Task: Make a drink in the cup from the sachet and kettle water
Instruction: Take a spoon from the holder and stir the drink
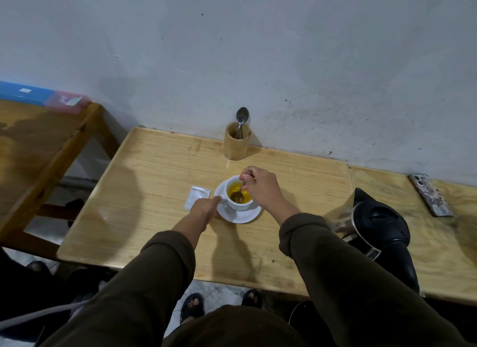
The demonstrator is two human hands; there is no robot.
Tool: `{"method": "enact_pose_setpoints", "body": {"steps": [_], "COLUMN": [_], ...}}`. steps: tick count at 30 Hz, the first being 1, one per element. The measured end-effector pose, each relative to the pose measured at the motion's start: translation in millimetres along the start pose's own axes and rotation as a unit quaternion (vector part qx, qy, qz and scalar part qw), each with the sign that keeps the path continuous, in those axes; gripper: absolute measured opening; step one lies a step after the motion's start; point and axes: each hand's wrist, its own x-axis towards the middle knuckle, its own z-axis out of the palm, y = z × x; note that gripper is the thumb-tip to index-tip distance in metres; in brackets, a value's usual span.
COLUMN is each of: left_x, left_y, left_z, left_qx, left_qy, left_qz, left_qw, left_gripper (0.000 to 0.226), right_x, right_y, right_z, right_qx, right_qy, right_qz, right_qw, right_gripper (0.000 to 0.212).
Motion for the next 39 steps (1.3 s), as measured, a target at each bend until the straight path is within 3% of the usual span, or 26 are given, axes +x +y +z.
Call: {"method": "enact_pose_setpoints", "body": {"steps": [4, 13, 19, 24, 28, 34, 39], "left_x": [1.9, 3.9, 4.7, 4.8, 1.9, 2.4, 2.0], "left_y": [-0.7, -1.6, -1.9, -1.0, -0.7, -1.1, -0.8], "left_z": [0.0, 0.3, 0.3, 1.0, -0.4, -0.7, -0.2], "left_qx": [0.003, 0.007, 0.013, 0.011, 0.011, 0.016, 0.014], "left_qy": [0.002, -0.005, 0.002, -0.002, -0.002, -0.004, -0.007], "left_qz": [0.001, 0.000, 0.007, 0.005, 0.000, 0.000, 0.000], "left_qw": [1.000, 1.000, 1.000, 1.000, 1.000, 1.000, 1.000], "left_gripper": [0.066, 0.065, 0.067, 0.060, 0.068, 0.061, 0.064], "right_x": [0.9, -2.3, 2.4, -2.2, -2.1, 3.7, -2.7], "right_y": [2.5, 0.7, 4.1, 1.8, -1.0, 1.0, -2.9], "right_z": [-1.4, -4.5, -6.3, -6.0, -6.3, -5.1, -3.6], "right_qx": [-0.071, 0.013, -0.063, -0.023, 0.015, -0.088, -0.061], "right_qy": [0.033, -0.019, 0.011, -0.006, -0.028, 0.002, -0.004], "right_qz": [-0.014, -0.009, -0.015, -0.029, -0.015, -0.016, -0.041], "right_qw": [0.997, 1.000, 0.998, 0.999, 0.999, 0.996, 0.997], "right_gripper": [0.024, 0.020, 0.024, 0.024, 0.020, 0.023, 0.025]}}
